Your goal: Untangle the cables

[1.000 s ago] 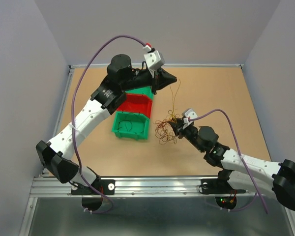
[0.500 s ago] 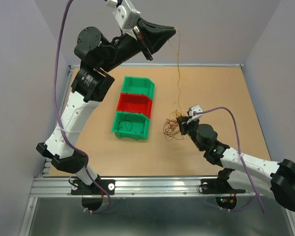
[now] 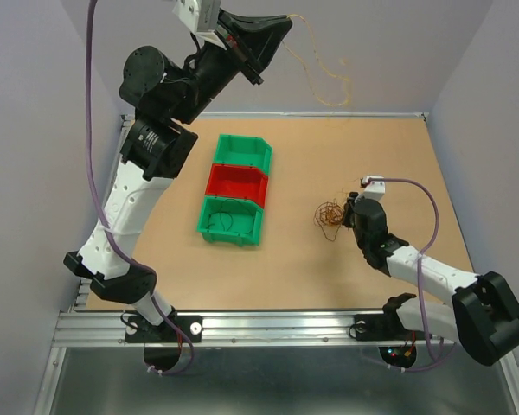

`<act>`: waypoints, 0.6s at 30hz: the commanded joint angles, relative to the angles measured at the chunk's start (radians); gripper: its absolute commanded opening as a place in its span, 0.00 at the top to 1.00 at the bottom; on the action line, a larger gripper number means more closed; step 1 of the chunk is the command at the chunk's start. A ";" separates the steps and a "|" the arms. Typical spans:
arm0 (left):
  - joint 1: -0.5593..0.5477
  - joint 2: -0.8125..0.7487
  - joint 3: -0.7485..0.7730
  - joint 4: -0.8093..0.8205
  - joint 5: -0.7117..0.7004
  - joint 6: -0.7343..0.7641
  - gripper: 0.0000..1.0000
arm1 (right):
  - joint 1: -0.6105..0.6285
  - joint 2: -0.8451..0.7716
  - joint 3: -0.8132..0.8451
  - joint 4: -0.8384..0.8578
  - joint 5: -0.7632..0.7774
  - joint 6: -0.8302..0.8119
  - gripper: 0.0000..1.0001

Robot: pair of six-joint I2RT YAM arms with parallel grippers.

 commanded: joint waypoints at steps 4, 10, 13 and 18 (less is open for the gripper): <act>0.003 -0.082 -0.123 0.076 -0.077 0.071 1.00 | -0.010 -0.037 0.077 0.009 -0.035 0.042 0.38; 0.058 -0.149 -0.356 0.131 -0.025 0.082 1.00 | -0.010 -0.142 0.005 0.055 -0.035 -0.007 0.10; 0.122 -0.166 -0.480 0.169 0.018 0.074 1.00 | -0.010 -0.189 -0.012 0.060 -0.058 -0.016 0.07; 0.285 -0.220 -0.756 0.387 0.145 -0.027 1.00 | -0.010 -0.237 -0.039 0.091 -0.069 -0.026 0.06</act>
